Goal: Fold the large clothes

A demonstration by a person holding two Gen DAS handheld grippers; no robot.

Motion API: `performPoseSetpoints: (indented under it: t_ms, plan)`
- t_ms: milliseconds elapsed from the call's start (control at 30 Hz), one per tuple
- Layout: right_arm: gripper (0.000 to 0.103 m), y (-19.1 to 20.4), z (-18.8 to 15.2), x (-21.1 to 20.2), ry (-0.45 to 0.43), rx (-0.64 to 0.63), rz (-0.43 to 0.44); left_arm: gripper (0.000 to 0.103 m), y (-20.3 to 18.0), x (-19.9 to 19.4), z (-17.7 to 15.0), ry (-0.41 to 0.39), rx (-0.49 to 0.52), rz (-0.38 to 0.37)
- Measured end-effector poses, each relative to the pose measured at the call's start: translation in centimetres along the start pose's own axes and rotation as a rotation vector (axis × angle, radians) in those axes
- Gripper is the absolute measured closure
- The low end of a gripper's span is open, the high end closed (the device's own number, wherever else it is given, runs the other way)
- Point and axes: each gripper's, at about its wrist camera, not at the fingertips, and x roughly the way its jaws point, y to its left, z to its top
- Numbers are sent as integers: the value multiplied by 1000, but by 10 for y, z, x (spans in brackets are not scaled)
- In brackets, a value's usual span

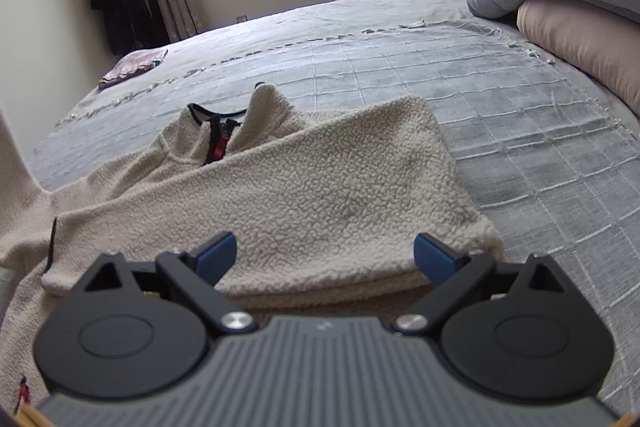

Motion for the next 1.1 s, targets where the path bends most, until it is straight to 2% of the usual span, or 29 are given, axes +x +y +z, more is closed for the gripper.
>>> performPoseSetpoints:
  t_ms: [100,200,267,367,433,467,500,533,567,600,733,800,967,1100]
  plan:
    - [6,-7,1,-2,-15,20,14,85,-62,7,-22,56,45,-129]
    - [6,-14,2,-2,-19,45,14,84,-113,13,-60,144,92,-238]
    - [6,-19,1,-1,-18,59,14,84,-142,14,-93,222,136,-300]
    - [6,-27,0,0,-17,83,14,78,-167,25,-157,385,210,-384]
    - [6,-33,0,1,-15,103,13,63,-178,36,-204,564,285,-431]
    - [6,-35,0,1,-14,113,14,50,-182,41,-225,666,336,-451]
    - [6,-37,0,1,-13,123,15,45,-187,36,-242,688,405,-460]
    - [6,-38,-1,1,-13,130,18,44,-193,19,-251,600,499,-464]
    - [6,-39,-1,0,-14,131,23,37,-204,-2,-254,539,600,-476]
    - [6,-38,-1,-1,-14,127,29,31,-207,-11,-254,538,648,-493]
    - [6,-28,0,-1,-10,97,50,29,-181,-40,-226,498,687,-596]
    - [6,-16,0,-2,-2,69,71,29,-161,-46,-210,498,671,-597]
    - [6,39,1,3,16,-105,120,29,-94,-41,-174,486,620,-467]
    - [6,92,4,30,61,-225,142,32,-50,-18,-153,484,539,-328]
